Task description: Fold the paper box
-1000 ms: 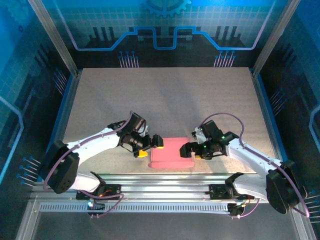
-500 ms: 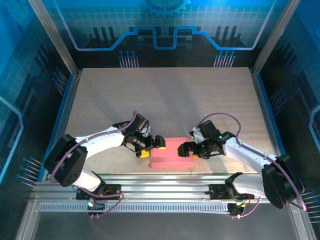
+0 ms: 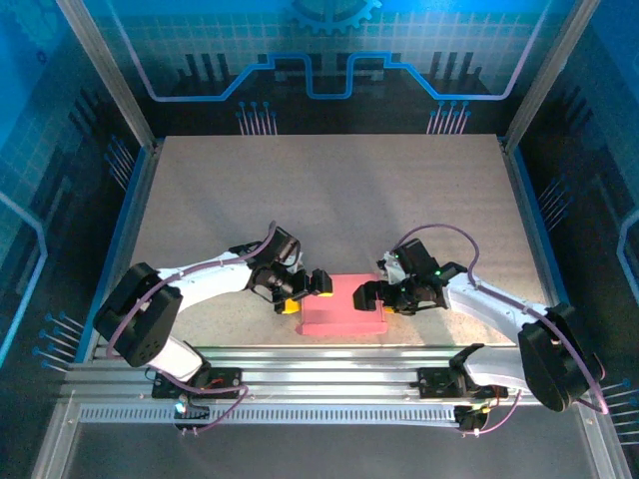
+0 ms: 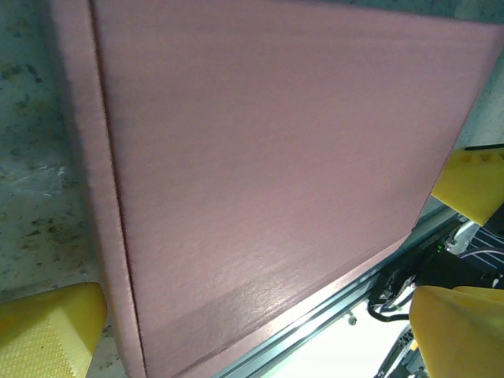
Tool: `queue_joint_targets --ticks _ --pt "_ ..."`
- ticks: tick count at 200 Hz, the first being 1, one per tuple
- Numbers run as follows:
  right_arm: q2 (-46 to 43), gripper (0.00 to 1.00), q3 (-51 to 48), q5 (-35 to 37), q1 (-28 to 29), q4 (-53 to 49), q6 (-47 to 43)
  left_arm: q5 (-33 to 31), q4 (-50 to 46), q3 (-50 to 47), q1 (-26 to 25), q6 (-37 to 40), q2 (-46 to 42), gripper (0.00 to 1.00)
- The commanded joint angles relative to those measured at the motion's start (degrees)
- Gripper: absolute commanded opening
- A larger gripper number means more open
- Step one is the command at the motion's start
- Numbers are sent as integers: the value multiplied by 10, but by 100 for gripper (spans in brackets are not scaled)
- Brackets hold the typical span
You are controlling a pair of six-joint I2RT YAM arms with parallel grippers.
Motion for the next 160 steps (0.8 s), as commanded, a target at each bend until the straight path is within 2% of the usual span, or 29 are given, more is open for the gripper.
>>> queue_joint_targets --ticks 1,160 --pt "1 100 -5 0 10 6 6 25 17 -3 -5 -17 -1 99" --pt "-121 100 84 35 -13 -90 34 65 -32 57 28 -51 -91 99"
